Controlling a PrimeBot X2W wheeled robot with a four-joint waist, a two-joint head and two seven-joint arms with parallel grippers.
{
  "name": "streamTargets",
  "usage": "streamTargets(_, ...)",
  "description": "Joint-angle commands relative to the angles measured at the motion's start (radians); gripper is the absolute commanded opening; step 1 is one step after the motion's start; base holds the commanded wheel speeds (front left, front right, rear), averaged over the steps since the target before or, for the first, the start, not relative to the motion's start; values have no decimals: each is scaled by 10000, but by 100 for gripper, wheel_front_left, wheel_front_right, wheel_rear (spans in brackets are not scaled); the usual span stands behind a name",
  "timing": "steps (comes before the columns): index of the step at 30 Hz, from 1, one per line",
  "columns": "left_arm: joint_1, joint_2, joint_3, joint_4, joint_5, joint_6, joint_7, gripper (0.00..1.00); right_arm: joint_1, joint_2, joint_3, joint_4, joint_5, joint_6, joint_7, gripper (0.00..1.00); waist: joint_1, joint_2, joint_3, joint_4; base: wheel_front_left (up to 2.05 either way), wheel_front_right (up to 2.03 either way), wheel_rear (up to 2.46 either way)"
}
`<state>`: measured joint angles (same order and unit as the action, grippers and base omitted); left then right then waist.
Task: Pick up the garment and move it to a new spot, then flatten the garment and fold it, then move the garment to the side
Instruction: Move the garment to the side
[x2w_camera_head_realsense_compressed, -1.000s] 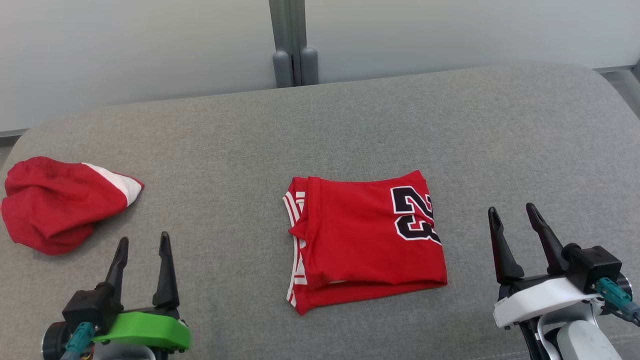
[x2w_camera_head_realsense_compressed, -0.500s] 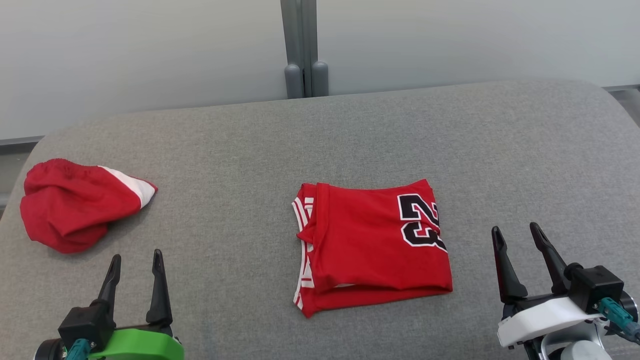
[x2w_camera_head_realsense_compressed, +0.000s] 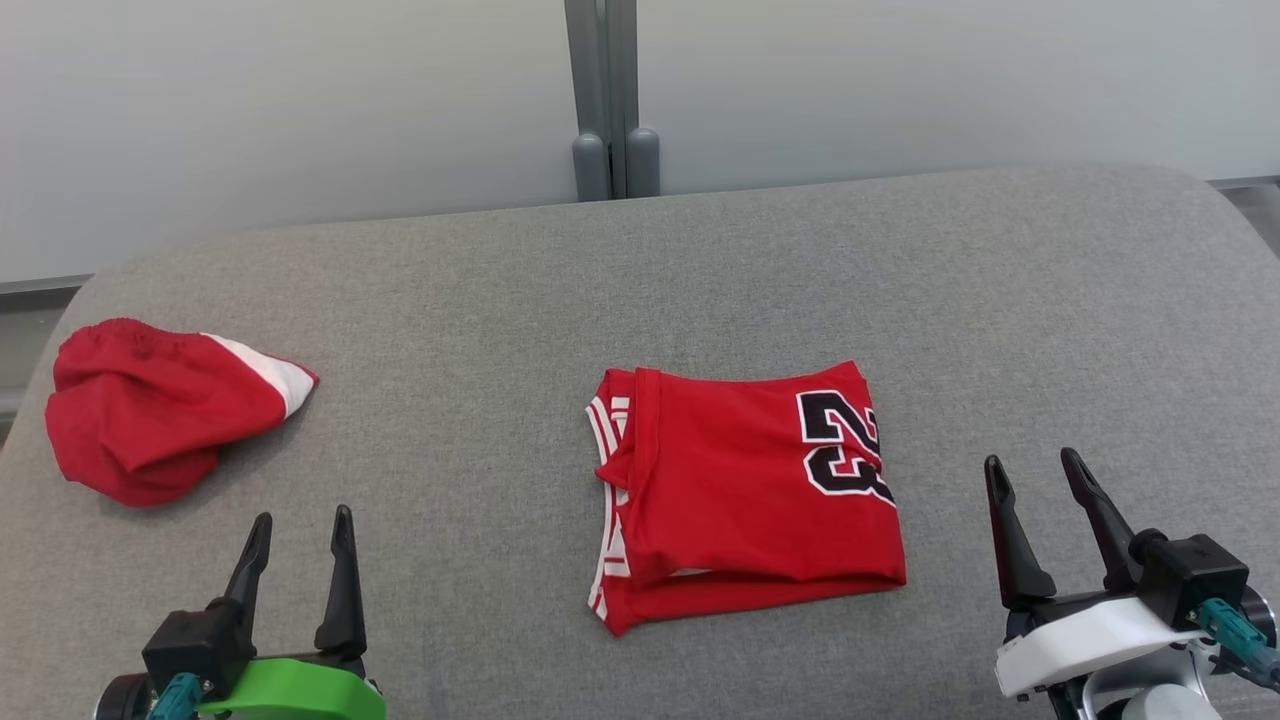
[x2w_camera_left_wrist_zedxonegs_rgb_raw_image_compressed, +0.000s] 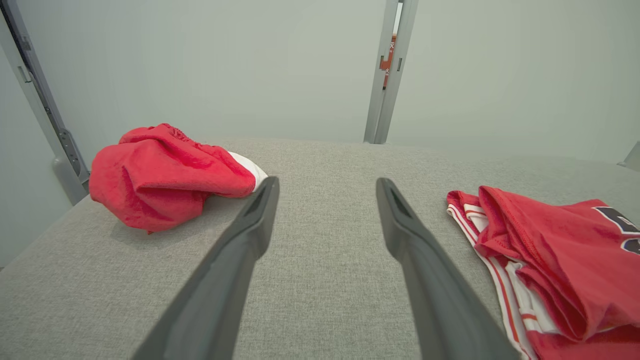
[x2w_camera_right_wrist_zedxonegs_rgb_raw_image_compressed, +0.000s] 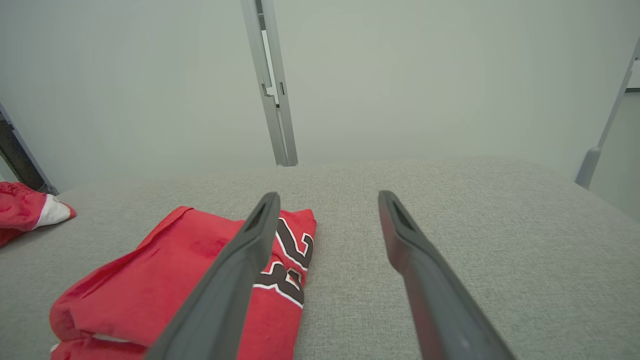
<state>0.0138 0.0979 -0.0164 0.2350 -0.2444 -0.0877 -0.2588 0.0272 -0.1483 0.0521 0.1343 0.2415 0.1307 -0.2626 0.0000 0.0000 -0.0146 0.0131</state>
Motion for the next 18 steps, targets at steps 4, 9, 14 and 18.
streamTargets(4, -175, 154, -72, -63, 23, -17, 96, 100, -51, -43, 55, 26, -6, 0, -30, 100, 0, 0, 8, -5, 0, 0, 0)
streamTargets(9, -123, 246, -138, -175, 99, 123, 231, 100, -51, -45, 90, 81, -39, 0, -30, 100, 0, 0, 20, -5, 0, 0, 0)
streamTargets(14, -66, 277, -177, -266, 85, 198, 270, 100, -69, -55, 95, 111, -77, 0, -30, 100, 0, 0, 43, 14, 0, 0, 0)
streamTargets(18, -32, 302, -192, -305, 101, 280, 282, 100, -77, -31, 96, 135, -81, 0, -30, 100, 0, 0, 46, 27, 0, 0, 0)
